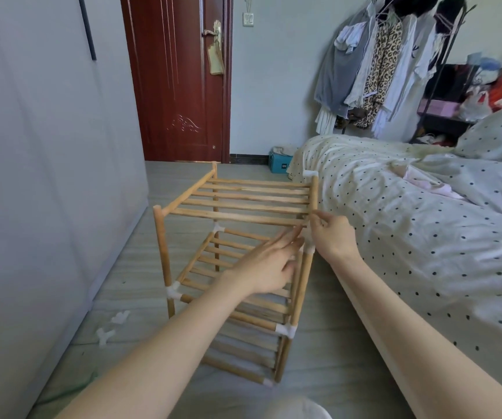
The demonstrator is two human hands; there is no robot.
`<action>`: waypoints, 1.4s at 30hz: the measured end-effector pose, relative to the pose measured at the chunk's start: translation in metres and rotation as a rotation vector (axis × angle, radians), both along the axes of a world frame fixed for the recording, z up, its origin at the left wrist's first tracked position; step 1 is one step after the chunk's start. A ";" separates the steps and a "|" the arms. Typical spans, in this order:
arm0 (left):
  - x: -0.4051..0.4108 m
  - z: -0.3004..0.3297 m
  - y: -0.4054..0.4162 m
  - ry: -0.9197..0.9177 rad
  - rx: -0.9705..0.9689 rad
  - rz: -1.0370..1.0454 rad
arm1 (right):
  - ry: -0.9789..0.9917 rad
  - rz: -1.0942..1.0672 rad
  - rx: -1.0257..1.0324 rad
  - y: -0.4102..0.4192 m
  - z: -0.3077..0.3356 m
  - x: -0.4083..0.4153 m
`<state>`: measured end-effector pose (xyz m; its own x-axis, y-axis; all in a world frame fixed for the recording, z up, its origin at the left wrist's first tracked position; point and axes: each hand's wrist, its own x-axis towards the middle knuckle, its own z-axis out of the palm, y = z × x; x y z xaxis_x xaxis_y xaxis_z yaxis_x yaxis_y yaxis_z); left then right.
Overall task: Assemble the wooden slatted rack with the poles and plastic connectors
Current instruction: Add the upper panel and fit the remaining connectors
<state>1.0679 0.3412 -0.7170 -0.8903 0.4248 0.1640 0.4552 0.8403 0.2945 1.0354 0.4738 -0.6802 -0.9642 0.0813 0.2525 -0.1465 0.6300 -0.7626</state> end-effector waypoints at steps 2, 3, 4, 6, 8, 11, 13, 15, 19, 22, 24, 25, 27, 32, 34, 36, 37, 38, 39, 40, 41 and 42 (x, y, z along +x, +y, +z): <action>0.007 -0.003 -0.019 -0.028 0.054 0.023 | 0.265 0.042 0.117 -0.010 0.001 0.017; 0.011 -0.006 -0.032 -0.049 0.084 0.049 | 0.387 0.068 0.138 -0.019 -0.002 0.023; 0.016 -0.011 -0.048 -0.067 0.119 0.080 | 0.470 0.115 0.157 -0.030 -0.009 0.027; 0.026 -0.025 -0.084 -0.107 0.187 0.144 | 0.491 0.274 0.226 -0.058 -0.035 0.034; 0.038 -0.049 -0.119 -0.156 0.267 0.228 | 0.322 0.477 0.412 -0.088 -0.069 0.036; 0.057 -0.108 -0.166 -0.216 0.395 0.396 | -0.052 0.755 0.772 -0.128 -0.132 0.028; 0.070 -0.165 -0.191 -0.279 0.442 0.521 | -0.254 0.881 0.867 -0.150 -0.179 0.025; 0.082 -0.228 -0.211 -0.420 0.401 0.637 | -0.426 0.935 0.896 -0.168 -0.230 0.027; 0.109 -0.350 -0.249 -0.610 0.258 0.758 | -0.684 0.956 0.897 -0.186 -0.334 0.036; 0.126 -0.413 -0.260 -0.521 0.170 0.754 | -0.784 0.947 0.937 -0.192 -0.397 0.041; 0.132 -0.430 -0.255 -0.473 0.176 0.807 | -0.813 0.929 0.935 -0.197 -0.426 0.044; 0.134 -0.435 -0.251 -0.483 0.161 0.870 | -0.811 0.928 0.932 -0.198 -0.437 0.047; 0.136 -0.440 -0.244 -0.516 0.109 0.994 | -0.785 0.944 0.946 -0.197 -0.453 0.052; 0.135 -0.449 -0.243 -0.513 0.052 1.009 | -0.810 0.993 0.927 -0.189 -0.466 0.057; 0.131 -0.439 -0.246 -0.466 0.148 0.938 | -0.865 0.969 0.841 -0.190 -0.457 0.053; 0.127 -0.420 -0.249 -0.475 0.269 0.925 | -0.930 0.890 0.735 -0.191 -0.442 0.052; 0.125 -0.409 -0.249 -0.484 0.328 0.931 | -0.949 0.851 0.694 -0.190 -0.432 0.052; 0.124 -0.396 -0.248 -0.483 0.386 0.925 | -0.955 0.827 0.668 -0.188 -0.421 0.053; 0.123 -0.382 -0.247 -0.482 0.440 0.917 | -0.950 0.815 0.654 -0.185 -0.408 0.053; 0.123 -0.367 -0.244 -0.469 0.490 0.905 | -0.937 0.807 0.644 -0.182 -0.394 0.052; 0.122 -0.349 -0.240 -0.457 0.521 0.901 | -0.917 0.791 0.630 -0.178 -0.378 0.050; 0.121 -0.332 -0.236 -0.440 0.539 0.884 | -0.896 0.767 0.609 -0.176 -0.361 0.048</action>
<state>1.1891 0.1050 -1.0488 -0.8696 -0.4156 -0.2667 -0.4701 0.5314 0.7048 1.0829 0.2983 -1.0417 -0.5658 -0.4532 -0.6888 -0.2136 0.8875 -0.4084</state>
